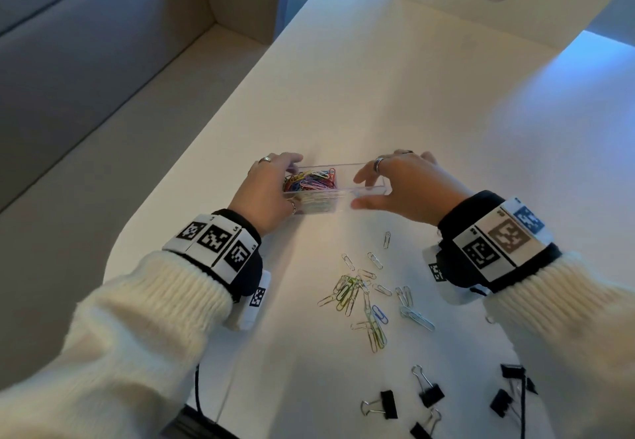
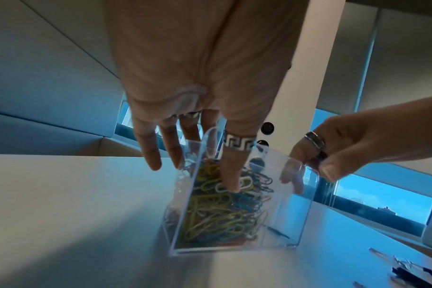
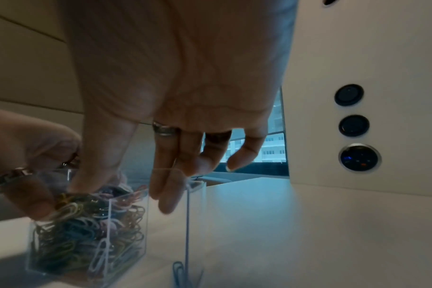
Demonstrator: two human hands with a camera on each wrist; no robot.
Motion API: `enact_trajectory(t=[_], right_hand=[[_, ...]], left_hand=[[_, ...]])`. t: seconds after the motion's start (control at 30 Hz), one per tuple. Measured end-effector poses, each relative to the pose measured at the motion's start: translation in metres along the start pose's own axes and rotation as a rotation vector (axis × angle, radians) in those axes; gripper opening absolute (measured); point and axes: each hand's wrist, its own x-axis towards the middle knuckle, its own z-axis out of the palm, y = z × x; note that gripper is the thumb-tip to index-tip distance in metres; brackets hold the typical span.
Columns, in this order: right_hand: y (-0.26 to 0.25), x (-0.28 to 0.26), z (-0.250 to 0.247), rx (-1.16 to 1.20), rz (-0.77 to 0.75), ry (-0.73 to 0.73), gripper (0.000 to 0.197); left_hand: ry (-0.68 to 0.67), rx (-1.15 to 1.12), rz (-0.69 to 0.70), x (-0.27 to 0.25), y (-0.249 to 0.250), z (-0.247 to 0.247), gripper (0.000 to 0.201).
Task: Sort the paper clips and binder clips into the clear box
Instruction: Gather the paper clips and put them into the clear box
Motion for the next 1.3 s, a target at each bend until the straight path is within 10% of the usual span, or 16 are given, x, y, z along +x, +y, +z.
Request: enact_trajectory(t=[0.17,0.9,1.3], right_hand=[[-0.008,0.006,0.005,-0.264,-0.004,-0.104,0.047],[-0.019,0.023,0.005,-0.096,0.148,-0.392,0.021],[-0.006,0.012,-0.007,0.033,0.088,-0.143,0.016]], left_hand=[[0.028,0.003,0.038,-0.002,-0.006,0.002,0.056],[0.01,-0.053,0.057,-0.001,-0.012,0.005,0.054],[0.003,-0.087,0.074,-0.002,-0.011,0.003,0.055]])
